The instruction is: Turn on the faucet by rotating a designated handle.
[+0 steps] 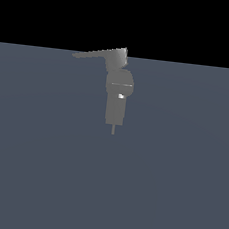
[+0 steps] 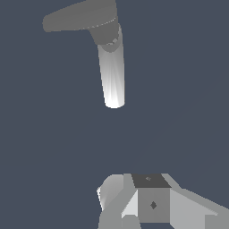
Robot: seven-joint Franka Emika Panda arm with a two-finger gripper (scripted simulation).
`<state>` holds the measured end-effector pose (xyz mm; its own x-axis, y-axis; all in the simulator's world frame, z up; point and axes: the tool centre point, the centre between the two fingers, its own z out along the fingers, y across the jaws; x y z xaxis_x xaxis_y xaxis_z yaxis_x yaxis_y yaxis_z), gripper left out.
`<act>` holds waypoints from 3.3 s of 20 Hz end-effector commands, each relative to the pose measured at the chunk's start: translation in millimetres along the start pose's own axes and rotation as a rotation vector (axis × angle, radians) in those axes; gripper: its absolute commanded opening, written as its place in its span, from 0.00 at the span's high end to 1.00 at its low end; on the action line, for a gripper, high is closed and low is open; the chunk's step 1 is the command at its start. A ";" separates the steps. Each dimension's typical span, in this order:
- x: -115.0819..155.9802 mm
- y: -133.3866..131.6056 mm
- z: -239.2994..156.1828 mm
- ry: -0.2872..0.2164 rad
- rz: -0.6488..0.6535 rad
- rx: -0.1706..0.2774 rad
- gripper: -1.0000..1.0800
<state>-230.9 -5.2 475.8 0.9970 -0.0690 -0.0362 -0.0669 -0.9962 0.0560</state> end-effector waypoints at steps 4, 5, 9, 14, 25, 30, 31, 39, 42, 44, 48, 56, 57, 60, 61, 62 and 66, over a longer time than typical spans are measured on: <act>20.4 -6.8 0.4 -0.013 0.084 0.018 1.00; 25.1 -8.4 0.6 -0.016 0.103 0.022 1.00; 46.5 -15.9 2.8 -0.032 0.192 0.037 1.00; 74.7 -26.3 8.2 -0.053 0.310 0.051 1.00; 136.4 -51.9 30.2 -0.103 0.575 0.060 1.00; 163.6 -64.9 44.7 -0.124 0.698 0.054 1.00; 168.9 -67.6 48.0 -0.128 0.723 0.052 1.00; 209.9 -90.1 77.9 -0.154 0.920 0.030 1.00; 224.4 -99.0 90.8 -0.161 0.994 0.018 1.00; 233.7 -105.1 99.9 -0.165 1.043 0.009 1.00; 251.5 -117.5 119.3 -0.170 1.141 -0.010 1.00; 281.3 -141.6 159.3 -0.170 1.321 -0.051 1.00; 284.0 -144.0 163.6 -0.169 1.339 -0.055 1.00; 290.7 -150.4 174.7 -0.166 1.384 -0.067 1.00; 292.6 -152.2 177.9 -0.165 1.397 -0.070 1.00; 294.2 -153.8 180.7 -0.164 1.409 -0.073 1.00; 298.9 -158.6 189.3 -0.161 1.442 -0.081 1.00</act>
<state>68.7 119.9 271.5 0.0629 -0.9979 -0.0141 -0.9792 -0.0644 0.1924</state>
